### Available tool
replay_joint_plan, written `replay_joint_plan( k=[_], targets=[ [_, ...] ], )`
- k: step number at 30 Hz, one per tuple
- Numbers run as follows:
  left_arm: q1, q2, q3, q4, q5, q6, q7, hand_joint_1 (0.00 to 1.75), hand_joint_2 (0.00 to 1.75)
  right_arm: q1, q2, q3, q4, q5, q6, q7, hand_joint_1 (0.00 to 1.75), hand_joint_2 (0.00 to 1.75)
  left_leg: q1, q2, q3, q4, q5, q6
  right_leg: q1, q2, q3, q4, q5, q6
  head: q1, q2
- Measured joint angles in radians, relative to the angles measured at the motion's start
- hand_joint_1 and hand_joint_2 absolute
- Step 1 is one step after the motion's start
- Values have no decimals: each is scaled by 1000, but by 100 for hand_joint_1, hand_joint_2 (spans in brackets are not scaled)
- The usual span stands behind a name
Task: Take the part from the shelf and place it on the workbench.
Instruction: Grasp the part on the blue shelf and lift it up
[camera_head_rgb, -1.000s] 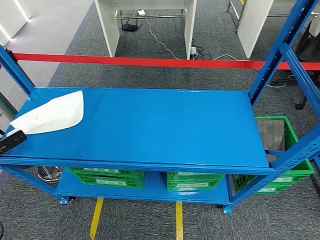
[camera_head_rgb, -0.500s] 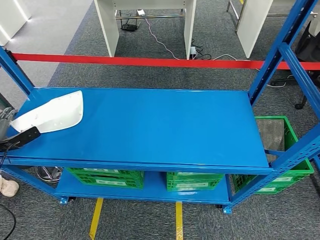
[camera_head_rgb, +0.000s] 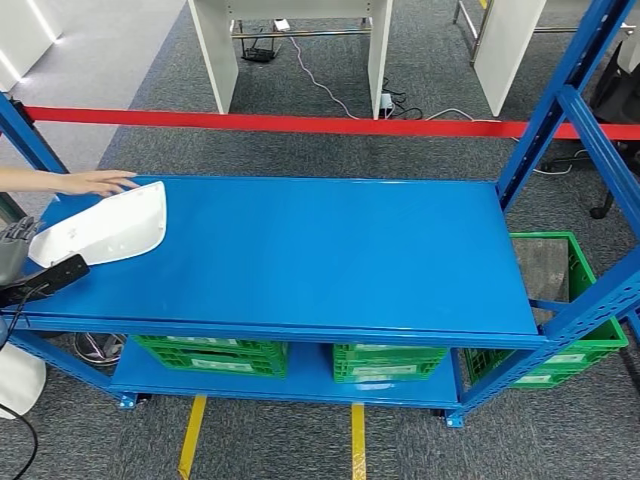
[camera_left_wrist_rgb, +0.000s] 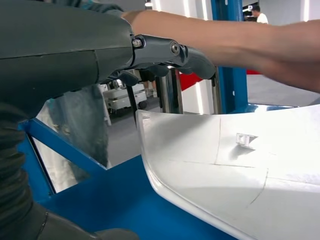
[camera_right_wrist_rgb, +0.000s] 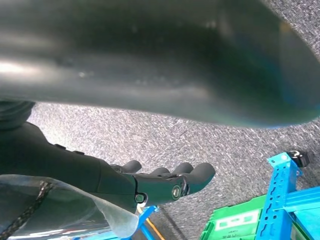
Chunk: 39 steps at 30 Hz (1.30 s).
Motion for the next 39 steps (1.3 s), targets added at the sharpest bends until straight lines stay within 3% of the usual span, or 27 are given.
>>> replay_joint_plan(
  k=[39],
  targets=[
    [-20,-2,-23,16,25,0,-18,0,175,-10,0,0,0,4,0,2,0,0,0,0,0,0,0,0,0,0,0,0,0,0,0,0]
  ],
)
